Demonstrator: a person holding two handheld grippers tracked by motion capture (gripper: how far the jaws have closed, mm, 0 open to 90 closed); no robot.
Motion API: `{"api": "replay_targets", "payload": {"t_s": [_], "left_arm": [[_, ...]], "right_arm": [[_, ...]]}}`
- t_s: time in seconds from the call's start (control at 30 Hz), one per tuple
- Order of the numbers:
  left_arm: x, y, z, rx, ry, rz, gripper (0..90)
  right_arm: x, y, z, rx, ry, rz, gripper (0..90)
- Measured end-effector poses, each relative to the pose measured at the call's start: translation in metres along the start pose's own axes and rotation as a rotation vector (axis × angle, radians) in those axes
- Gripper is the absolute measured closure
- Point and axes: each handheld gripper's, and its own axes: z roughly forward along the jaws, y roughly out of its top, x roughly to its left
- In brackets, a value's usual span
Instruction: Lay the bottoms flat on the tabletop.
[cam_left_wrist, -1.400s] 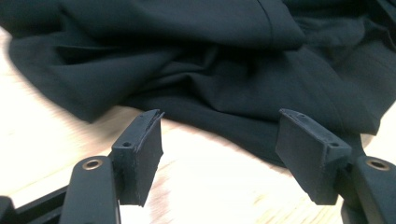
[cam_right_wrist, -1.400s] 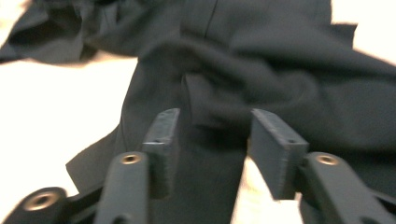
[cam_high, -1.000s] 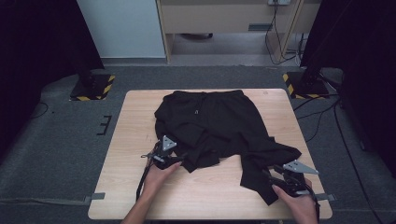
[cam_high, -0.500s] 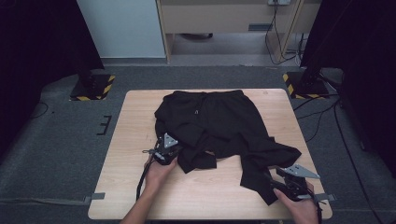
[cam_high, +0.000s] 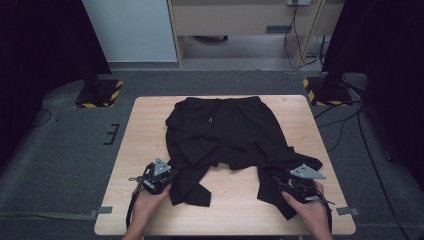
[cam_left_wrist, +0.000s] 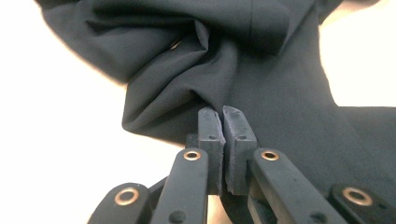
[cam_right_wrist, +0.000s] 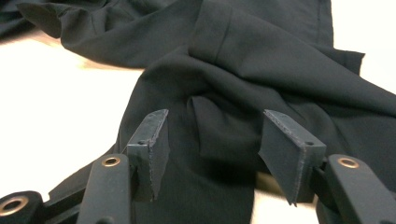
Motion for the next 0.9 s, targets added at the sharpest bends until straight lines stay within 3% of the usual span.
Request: {"api": "replay_targets", "payload": {"t_s": [0.37, 0.43, 0.5, 0.6, 0.63, 0.8, 0.9], "left_arm": [[0.010, -0.038, -0.040, 0.049, 0.075, -0.051, 86.0], [0.013, -0.040, -0.041, 0.034, 0.100, -0.076, 77.5], [0.015, -0.038, -0.043, -0.035, 0.116, -0.094, 60.9], [0.015, -0.029, -0.044, -0.106, 0.131, -0.090, 48.7], [0.017, -0.026, -0.042, -0.113, 0.133, -0.090, 44.3], [0.031, -0.006, -0.021, -0.118, 0.117, -0.100, 38.5], [0.033, 0.002, -0.005, -0.089, 0.124, -0.063, 39.1]], "right_arm": [[-0.010, 0.005, 0.008, -0.007, -0.017, 0.013, 42.3], [-0.014, 0.004, 0.006, -0.010, -0.023, 0.024, 42.1], [-0.017, 0.004, 0.004, -0.016, -0.025, 0.033, 41.9], [-0.021, 0.003, 0.001, -0.032, -0.029, 0.053, 41.8], [-0.022, 0.003, 0.001, -0.034, -0.027, 0.056, 41.8], [-0.023, 0.001, 0.004, -0.026, -0.013, 0.063, 39.3], [-0.019, 0.001, 0.006, -0.025, 0.007, 0.049, 36.8]]}}
